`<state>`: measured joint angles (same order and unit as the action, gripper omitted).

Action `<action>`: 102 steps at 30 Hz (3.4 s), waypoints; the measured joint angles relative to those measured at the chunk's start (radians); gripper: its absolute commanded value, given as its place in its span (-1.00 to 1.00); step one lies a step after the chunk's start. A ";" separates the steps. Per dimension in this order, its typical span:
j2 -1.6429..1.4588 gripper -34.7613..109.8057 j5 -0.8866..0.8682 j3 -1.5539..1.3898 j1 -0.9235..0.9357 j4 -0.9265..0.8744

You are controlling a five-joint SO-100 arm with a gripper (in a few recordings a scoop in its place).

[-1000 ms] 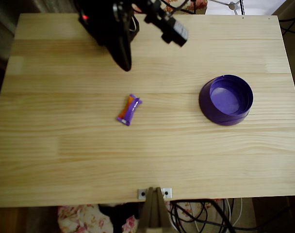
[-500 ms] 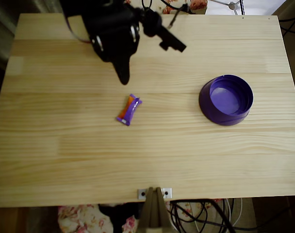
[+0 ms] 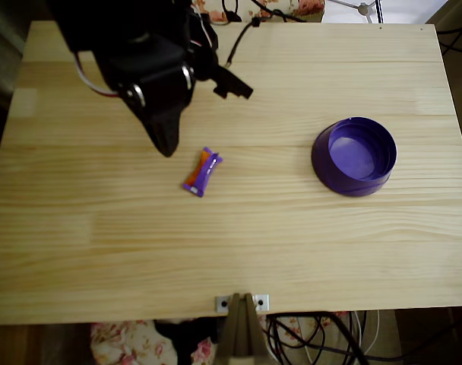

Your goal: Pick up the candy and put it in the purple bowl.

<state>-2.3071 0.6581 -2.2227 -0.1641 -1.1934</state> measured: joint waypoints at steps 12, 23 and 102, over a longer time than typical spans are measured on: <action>0.008 -0.12 0.115 -0.175 -0.084 0.123; 0.232 -0.06 0.252 -0.173 -0.092 0.124; 0.523 -0.15 0.236 -0.015 0.008 0.262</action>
<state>-1.7840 0.8943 -2.2381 -0.1565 -0.9311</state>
